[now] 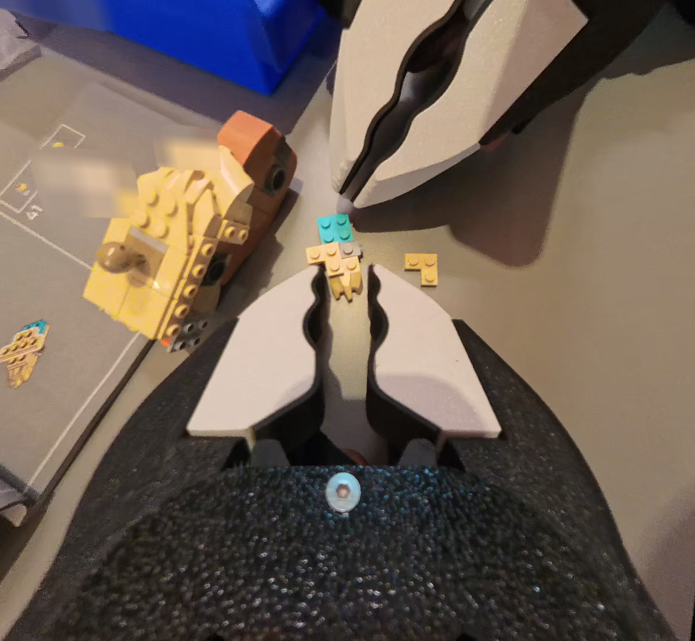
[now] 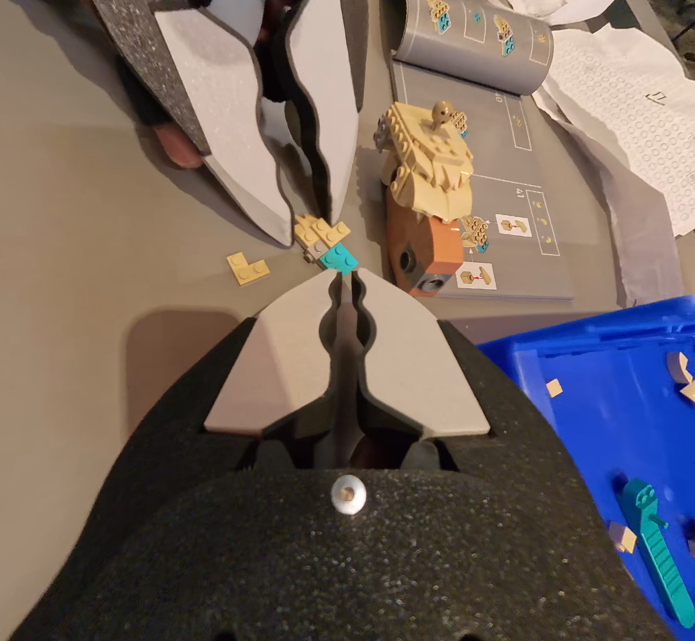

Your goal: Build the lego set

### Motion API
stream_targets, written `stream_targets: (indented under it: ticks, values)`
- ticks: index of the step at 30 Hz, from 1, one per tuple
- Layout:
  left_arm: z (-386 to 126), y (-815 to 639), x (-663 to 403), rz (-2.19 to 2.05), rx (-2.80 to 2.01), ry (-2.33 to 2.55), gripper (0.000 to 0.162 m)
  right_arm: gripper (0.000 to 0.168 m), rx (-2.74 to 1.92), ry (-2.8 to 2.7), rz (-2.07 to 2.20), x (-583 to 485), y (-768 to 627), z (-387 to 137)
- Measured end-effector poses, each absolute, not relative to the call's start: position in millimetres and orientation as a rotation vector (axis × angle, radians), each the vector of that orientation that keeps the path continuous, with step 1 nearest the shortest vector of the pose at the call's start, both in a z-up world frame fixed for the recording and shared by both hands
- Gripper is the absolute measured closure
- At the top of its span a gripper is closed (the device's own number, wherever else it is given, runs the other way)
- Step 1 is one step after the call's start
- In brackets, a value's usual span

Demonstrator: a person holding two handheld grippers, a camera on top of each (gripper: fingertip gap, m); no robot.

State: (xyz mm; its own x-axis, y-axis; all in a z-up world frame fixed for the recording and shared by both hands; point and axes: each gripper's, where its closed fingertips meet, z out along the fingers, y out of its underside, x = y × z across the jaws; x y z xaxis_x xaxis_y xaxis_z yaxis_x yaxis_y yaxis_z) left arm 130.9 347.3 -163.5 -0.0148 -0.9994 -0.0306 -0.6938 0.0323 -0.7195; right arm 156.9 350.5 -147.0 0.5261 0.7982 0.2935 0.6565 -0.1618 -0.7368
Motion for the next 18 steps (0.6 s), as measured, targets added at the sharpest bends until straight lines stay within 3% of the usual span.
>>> stream_targets:
  ticks: [13, 18]
  values:
    - [-156.6, 327.8, 128.3, -0.827, -1.525, 1.930, 0.146, 0.141, -1.820, -1.344, 0.357, 148.6, 328.5, -148.0]
    - [-146.5, 320.7, 128.6, -0.886, -1.434, 1.960, 0.146, 0.147, -1.797, -1.384, 0.372, 141.6, 324.7, -148.1]
